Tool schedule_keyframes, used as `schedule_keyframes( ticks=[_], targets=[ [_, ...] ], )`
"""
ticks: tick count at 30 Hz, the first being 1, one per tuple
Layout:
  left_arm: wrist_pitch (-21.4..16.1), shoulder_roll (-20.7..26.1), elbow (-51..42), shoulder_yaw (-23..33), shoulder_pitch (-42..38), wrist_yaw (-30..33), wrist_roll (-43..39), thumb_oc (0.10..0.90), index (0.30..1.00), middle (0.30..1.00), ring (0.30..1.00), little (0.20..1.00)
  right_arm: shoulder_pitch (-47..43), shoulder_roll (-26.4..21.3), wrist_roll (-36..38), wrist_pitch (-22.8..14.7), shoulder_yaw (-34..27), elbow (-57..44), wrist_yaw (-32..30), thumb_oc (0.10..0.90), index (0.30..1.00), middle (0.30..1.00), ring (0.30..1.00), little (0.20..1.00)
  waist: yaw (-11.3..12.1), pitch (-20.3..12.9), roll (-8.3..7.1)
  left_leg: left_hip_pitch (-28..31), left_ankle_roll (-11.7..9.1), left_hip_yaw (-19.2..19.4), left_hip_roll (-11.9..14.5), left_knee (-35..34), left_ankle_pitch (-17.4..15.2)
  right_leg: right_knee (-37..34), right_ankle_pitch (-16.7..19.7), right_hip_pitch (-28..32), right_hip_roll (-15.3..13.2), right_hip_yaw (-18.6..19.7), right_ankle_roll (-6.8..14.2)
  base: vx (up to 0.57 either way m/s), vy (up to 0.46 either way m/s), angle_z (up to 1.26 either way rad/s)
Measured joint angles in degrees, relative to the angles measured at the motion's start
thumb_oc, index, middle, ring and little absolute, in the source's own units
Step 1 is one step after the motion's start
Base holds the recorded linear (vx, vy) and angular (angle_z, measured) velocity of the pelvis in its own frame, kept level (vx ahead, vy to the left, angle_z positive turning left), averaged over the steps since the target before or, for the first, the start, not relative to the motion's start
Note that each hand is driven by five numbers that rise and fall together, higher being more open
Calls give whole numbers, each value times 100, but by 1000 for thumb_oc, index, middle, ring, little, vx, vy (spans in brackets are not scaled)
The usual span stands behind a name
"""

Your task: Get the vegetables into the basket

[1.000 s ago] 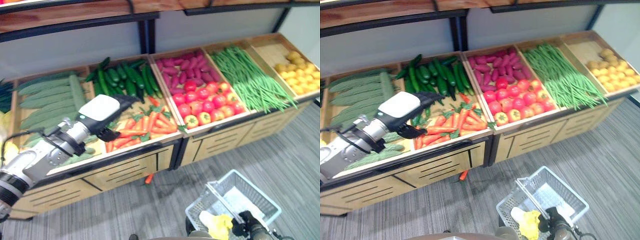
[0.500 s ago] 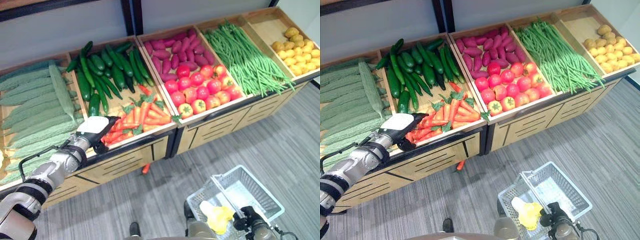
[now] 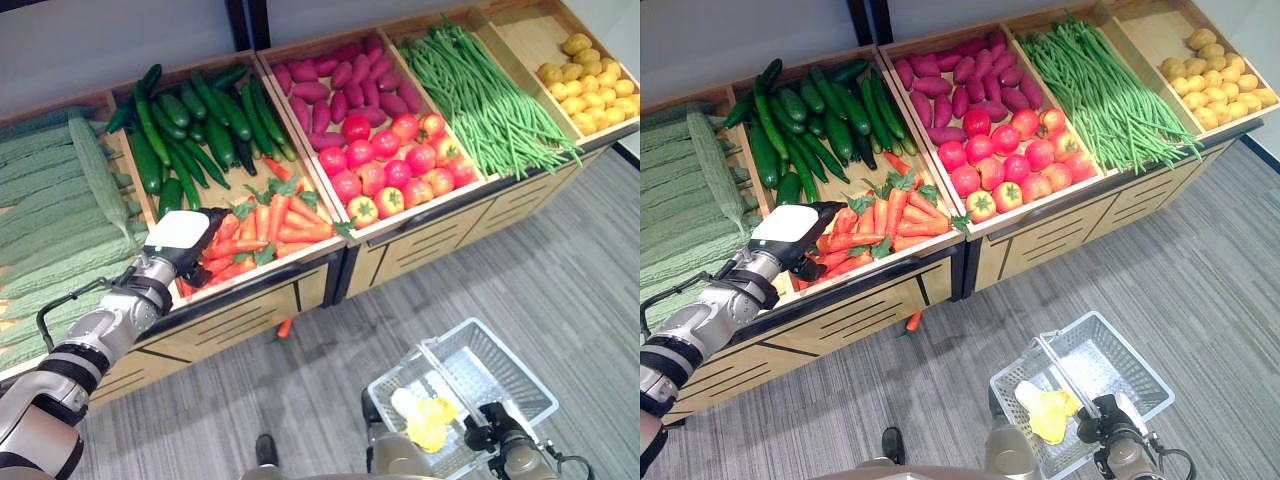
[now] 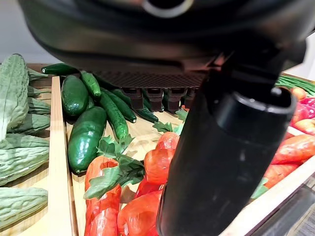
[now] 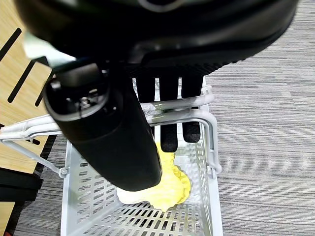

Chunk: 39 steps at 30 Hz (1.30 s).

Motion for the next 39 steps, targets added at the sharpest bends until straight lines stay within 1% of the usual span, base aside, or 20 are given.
schedule_keyframes(
  ticks=[1, 2, 3, 4, 6, 7, 8, 9, 10, 11, 17, 19, 24, 29, 34, 35, 36, 37, 38, 39],
  targets=[
    [0, 0, 0, 0, 0, 0, 0, 867, 953, 953, 953, 953, 1, 0, 0, 0, 0, 0, -1, 400, 300, 300, 300, 300, 0, 0, 0, 3, 0, 0, 0, 0, 0, 0, 1, 3, 0, 0, -1, 0, 0, 0],
    [0, 0, 1, 0, 0, 0, 0, 861, 945, 945, 945, 945, 2, 0, 0, 0, 0, 7, -3, 400, 300, 300, 300, 300, -1, 0, 0, 4, 0, 0, 3, 0, 0, 0, 1, 4, 0, 0, -1, 0, 0, 0],
    [0, -1, 1, 0, 0, 0, 1, 806, 868, 868, 868, 868, 1, 0, 0, 0, 0, 21, -5, 400, 300, 300, 300, 300, -1, 0, -1, 4, 0, 0, 1, 0, 0, 0, 2, 4, 1, 0, -2, 0, 0, 0],
    [0, -1, 1, 0, 0, 0, 1, 680, 693, 693, 693, 693, 3, 0, 0, 1, 0, 24, -7, 400, 300, 300, 300, 300, -3, 0, -1, 4, 0, 0, 1, 0, 0, 0, 3, 4, 2, 0, -3, 0, 0, 0],
    [6, -1, 2, 0, 1, 0, 1, 671, 679, 679, 679, 679, 17, 0, 0, 2, 0, 3, -8, 400, 300, 300, 300, 300, -7, 2, -5, 4, 0, 2, 2, 0, 0, 0, 3, 3, 4, 2, -3, 0, 0, 0],
    [12, -1, 13, 0, 0, 0, 5, 620, 607, 607, 607, 607, 22, 1, 0, 0, 1, -14, -7, 400, 300, 300, 300, 300, -6, 9, -16, 5, 0, 5, 4, 0, 0, 0, 3, 3, 6, 6, -3, 0, 0, 0],
    [12, -1, 36, 0, 1, 0, 10, 606, 588, 588, 588, 588, 21, 1, 0, 0, 1, -14, -7, 400, 300, 300, 300, 300, -6, 14, -24, 7, 0, 7, 5, 0, 0, 0, 3, 3, 9, 8, -3, 0, 0, 0],
    [17, -3, 91, 0, 0, 0, 23, 547, 506, 506, 506, 506, 20, 1, 0, 1, 0, -12, -8, 400, 300, 300, 300, 300, -8, 17, -30, 8, 0, 7, 6, 0, 0, 1, 3, 3, 11, 9, -3, 0, 0, 0],
    [28, -12, 172, -2, 0, 2, 120, 459, 382, 382, 382, 382, 20, 1, 0, 0, 0, -6, -8, 400, 300, 300, 300, 300, -11, 22, -39, 11, 0, 11, 8, 0, 0, 1, 5, 3, 14, 13, -6, 0, 0, 0],
    [61, -26, 209, -1, -5, 16, 139, 400, 300, 300, 300, 300, 21, 1, 0, 0, 1, 3, -8, 400, 300, 300, 300, 300, -12, 28, -49, 11, 0, 13, 8, 0, 0, 1, 6, 3, 16, 14, -7, 0, 0, 0],
    [312, -245, 755, 70, -138, 340, 402, 400, 300, 300, 300, 300, 22, 11, 0, -3, 3, 21, -13, 400, 300, 300, 300, 300, -32, 21, -95, 16, 0, 21, 12, 0, 0, 1, 13, -2, 25, 31, -15, 0, 0, 0],
    [376, -395, 998, 220, -165, 397, 402, 400, 300, 300, 300, 300, 21, 16, -1, -3, 4, 27, -21, 400, 300, 300, 300, 300, -38, 16, -110, 16, 0, 23, 15, 0, 0, 2, 14, -3, 27, 33, -16, 0, 0, 0],
    [486, -452, 1073, 266, -168, 501, 458, 400, 300, 300, 300, 300, 44, 18, -1, -2, 4, 47, -23, 400, 300, 300, 300, 300, -50, -29, -178, 39, 0, 29, 15, -1, 0, 2, 19, 4, 32, 58, -19, 5, 2, -1],
    [501, -452, 1063, 266, -171, 498, 470, 400, 300, 300, 300, 300, 75, 39, -1, -2, 5, 60, -24, 400, 300, 300, 300, 300, -53, -79, -249, 67, 0, 37, 14, 0, 0, 2, 28, 25, 33, 70, -22, 0, 0, 0],
    [500, -401, 376, 287, -150, 502, 469, 400, 300, 300, 300, 300, 128, 110, 0, 0, 7, 66, -43, 400, 300, 300, 300, 300, 35, -96, -283, 138, -1, 26, 14, -1, 0, 2, 29, 116, 25, 46, -25, 7, -2, 2],
    [497, -385, 241, 288, -151, 503, 469, 420, 327, 327, 327, 327, 124, 123, 0, 0, 7, 71, -46, 400, 300, 300, 300, 300, 40, -100, -289, 140, -1, 25, 13, -1, 1, 2, 30, 124, 23, 40, -25, 7, -1, 4],
    [486, -358, 28, 300, -149, 504, 469, 420, 327, 327, 327, 327, 113, 142, 0, 0, 7, 80, -47, 400, 300, 300, 300, 300, 46, -103, -293, 154, -2, 19, 14, -1, 2, 2, 29, 145, 23, 24, -25, 5, 5, 5],
    [421, -345, -199, 366, -147, 527, 469, 873, 962, 962, 962, 962, 94, 164, -1, 1, 7, 86, -47, 400, 300, 300, 300, 300, 54, -107, -292, 207, -3, 15, 16, -1, 2, 1, 29, 204, 21, 14, -25, 5, 3, 3],
    [391, -327, -283, 395, -147, 530, 469, 900, 1000, 1000, 1000, 1000, 81, 174, -1, 4, 8, 87, -47, 400, 300, 300, 300, 300, 49, -111, -292, 224, -3, 16, 16, -2, 2, 1, 28, 219, 21, 16, -24, 0, 0, 0],
    [373, -320, -347, 407, -148, 544, 469, 900, 1000, 1000, 1000, 1000, 83, 176, -2, 2, 8, 81, -46, 400, 300, 300, 300, 300, 42, -126, -292, 225, -3, 15, 16, -5, 2, 0, 27, 222, 17, 15, -24, 0, 0, 0]
  ],
)
